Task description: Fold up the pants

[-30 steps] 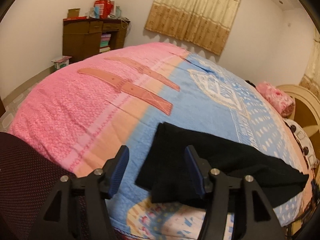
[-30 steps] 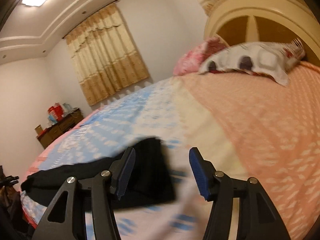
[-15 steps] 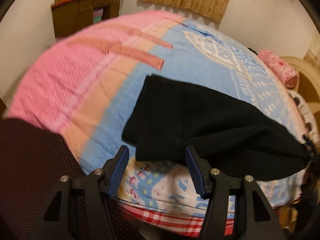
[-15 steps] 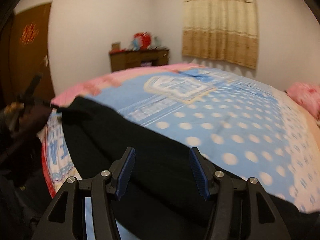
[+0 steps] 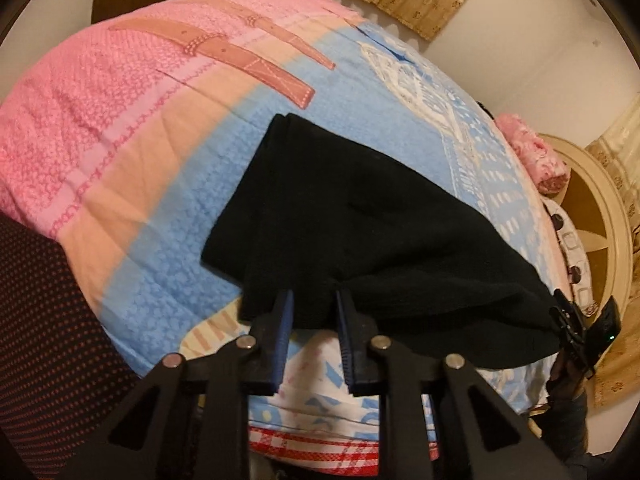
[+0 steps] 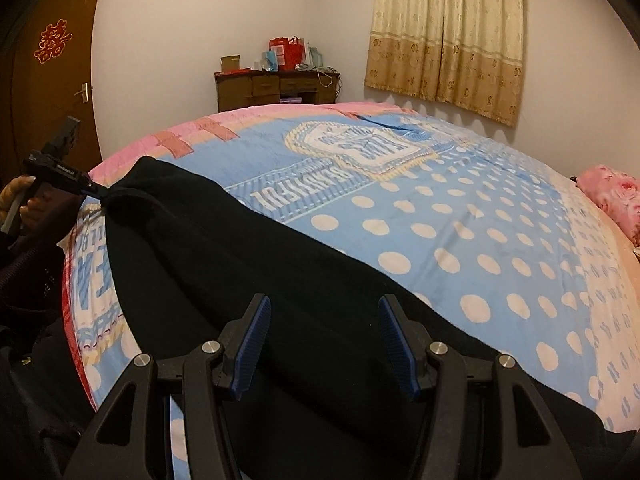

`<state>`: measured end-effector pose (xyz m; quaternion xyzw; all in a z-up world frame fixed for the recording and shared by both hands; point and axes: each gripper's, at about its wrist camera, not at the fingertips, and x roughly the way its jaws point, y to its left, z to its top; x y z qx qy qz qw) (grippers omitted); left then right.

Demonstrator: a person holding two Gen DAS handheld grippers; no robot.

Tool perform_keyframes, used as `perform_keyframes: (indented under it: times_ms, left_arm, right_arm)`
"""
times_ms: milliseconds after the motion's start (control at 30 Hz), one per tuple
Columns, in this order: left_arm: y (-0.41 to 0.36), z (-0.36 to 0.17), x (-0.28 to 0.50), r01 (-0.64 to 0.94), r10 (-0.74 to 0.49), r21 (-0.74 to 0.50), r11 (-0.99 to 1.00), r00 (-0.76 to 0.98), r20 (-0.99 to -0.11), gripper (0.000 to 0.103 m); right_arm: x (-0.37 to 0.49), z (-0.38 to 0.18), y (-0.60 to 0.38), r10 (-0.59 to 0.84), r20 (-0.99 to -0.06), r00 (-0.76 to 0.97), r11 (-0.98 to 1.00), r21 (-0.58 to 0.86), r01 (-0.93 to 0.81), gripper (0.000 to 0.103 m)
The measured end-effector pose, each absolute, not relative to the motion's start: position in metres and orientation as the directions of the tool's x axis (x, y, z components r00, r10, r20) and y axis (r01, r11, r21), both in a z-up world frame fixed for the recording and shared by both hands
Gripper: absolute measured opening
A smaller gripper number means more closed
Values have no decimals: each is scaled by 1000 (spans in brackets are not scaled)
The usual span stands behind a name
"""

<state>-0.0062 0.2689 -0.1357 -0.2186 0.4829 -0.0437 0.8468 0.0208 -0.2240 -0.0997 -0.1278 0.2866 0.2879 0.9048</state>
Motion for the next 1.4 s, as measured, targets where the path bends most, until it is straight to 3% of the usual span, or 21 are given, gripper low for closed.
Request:
perform_keyframes:
  times_ms: [33, 200, 300, 433, 533, 767, 1000, 1133, 1300, 1400]
  left_arm:
    - [268, -134, -5, -139, -266, -394, 908, 534, -802, 25]
    - [263, -117, -13, -165, -105, -245, 955, 586, -804, 59]
    - [262, -116, -12, -170, -67, -206, 964, 593, -802, 68]
    - [271, -134, 2, -176, -132, -271, 946, 555, -821, 68]
    - [274, -146, 10, -178, -217, -356, 917, 527, -822, 50]
    - [266, -132, 4, -152, -177, -303, 941, 544, -820, 22]
    - [268, -117, 4, -133, -149, -267, 955, 564, -813, 15]
    - [269, -121, 9, -123, -138, -246, 962, 558, -818, 15]
    - [267, -121, 18, -147, -79, -194, 970, 566, -821, 35]
    - [271, -126, 26, -159, -74, -195, 968, 561, -825, 36]
  right_arm:
    - [20, -100, -223, 448, -594, 668, 799, -68, -597, 58]
    - [13, -104, -217, 462, -594, 659, 779, -82, -621, 58]
    - [9, -107, -213, 468, -593, 655, 769, -91, -632, 58]
    - [4, -110, -210, 480, -591, 648, 762, -85, -642, 58]
    - [2, -112, -210, 471, -594, 652, 764, -95, -638, 58]
    - [-1, -115, -214, 459, -601, 655, 772, -96, -629, 58]
    - [-8, -120, -203, 455, -609, 650, 748, -135, -650, 58]
    - [-11, -121, -199, 468, -605, 644, 742, -127, -658, 58]
    - [-14, -121, -197, 474, -602, 642, 740, -123, -662, 58]
    - [-15, -122, -196, 477, -603, 640, 741, -115, -662, 58]
